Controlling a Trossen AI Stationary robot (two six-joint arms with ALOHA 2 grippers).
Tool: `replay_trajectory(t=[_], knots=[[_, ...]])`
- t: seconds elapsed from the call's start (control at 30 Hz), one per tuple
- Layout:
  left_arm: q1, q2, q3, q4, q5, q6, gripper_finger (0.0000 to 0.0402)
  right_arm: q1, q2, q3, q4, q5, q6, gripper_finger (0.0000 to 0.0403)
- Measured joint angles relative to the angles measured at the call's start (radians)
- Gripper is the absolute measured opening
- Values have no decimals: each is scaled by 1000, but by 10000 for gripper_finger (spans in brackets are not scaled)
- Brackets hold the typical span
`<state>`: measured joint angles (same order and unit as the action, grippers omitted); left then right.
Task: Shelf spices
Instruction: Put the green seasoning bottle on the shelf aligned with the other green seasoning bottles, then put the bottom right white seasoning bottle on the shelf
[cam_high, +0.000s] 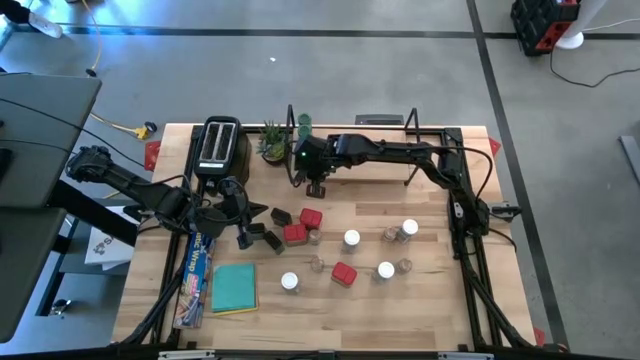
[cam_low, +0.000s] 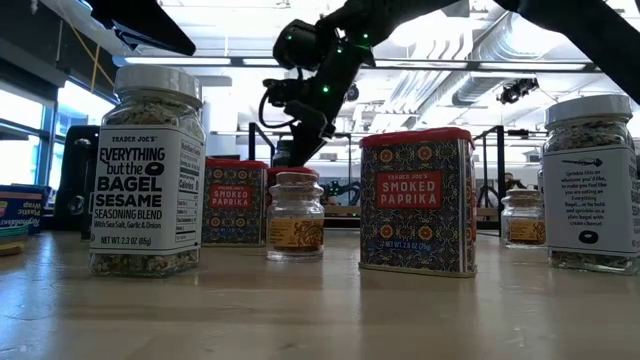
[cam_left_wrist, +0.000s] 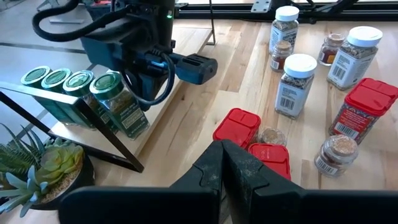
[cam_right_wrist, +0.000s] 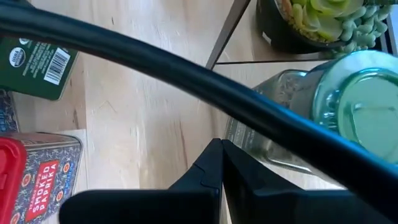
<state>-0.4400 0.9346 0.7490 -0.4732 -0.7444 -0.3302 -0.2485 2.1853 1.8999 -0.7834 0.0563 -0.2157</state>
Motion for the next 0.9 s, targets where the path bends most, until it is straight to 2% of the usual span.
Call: replay_trajectory(t=[0.23,0.7,0.9], knots=[[0,0,0,0,0,0,3,0,0,0,-2,80,16,0],[0,0,0,-1,0,0,3,0,-1,0,-42,104,33,0],[0,0,0,-1,0,0,3,-3,-72,0,-101,111,17,0]])
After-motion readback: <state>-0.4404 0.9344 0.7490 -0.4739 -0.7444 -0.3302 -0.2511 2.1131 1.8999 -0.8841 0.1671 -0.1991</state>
